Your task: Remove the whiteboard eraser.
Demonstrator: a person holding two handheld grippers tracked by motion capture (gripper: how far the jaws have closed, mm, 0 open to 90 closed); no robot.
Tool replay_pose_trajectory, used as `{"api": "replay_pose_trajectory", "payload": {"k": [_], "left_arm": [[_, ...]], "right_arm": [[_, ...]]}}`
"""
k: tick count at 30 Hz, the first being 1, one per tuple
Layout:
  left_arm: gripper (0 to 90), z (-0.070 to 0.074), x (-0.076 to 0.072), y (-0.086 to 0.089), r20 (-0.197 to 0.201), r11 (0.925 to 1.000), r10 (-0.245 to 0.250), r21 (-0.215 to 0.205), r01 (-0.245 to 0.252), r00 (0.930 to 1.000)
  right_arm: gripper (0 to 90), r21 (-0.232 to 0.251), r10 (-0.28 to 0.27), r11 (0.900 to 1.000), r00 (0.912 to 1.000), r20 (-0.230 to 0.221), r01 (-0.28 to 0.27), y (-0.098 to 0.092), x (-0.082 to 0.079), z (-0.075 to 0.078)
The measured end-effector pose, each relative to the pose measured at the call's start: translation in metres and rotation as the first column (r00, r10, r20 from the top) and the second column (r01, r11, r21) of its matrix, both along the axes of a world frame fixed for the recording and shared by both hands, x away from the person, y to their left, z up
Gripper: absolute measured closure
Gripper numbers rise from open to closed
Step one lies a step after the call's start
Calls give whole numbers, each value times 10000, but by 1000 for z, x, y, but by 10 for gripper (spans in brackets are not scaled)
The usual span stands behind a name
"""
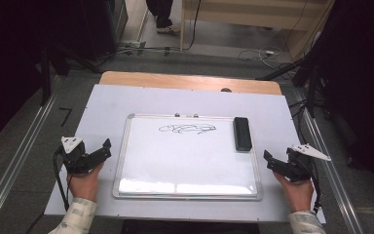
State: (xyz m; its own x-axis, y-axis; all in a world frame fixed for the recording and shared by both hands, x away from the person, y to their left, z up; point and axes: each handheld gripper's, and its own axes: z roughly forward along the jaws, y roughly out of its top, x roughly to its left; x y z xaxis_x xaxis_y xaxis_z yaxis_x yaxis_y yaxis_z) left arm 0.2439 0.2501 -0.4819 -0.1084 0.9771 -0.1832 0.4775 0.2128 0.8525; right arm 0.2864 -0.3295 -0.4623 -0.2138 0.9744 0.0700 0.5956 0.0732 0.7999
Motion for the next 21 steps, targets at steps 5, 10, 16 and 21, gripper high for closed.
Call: {"api": "replay_pose_trajectory", "payload": {"k": [5, 10, 16, 21], "left_arm": [[96, 0, -1, -1, -60, 10000, -50, 13, 50, 10000], [96, -1, -1, -2, -61, 10000, -59, 29, 59, 10000], [97, -1, -1, -1, -56, 10000, -48, 5, 48, 10000], [96, -1, 0, -1, -114, 9999, -93, -51, 92, 9999]], "right_arm": [[114, -4, -37, 10000, 10000, -20, 37, 3, 1, 0], [114, 270, 22, 9996, 10000, -54, -20, 6, 5, 1], [114, -3, 137, 9999, 9999, -84, -137, 16, 10, 2], [114, 56, 177, 9998, 9998, -61, -177, 22, 15, 3]]}}
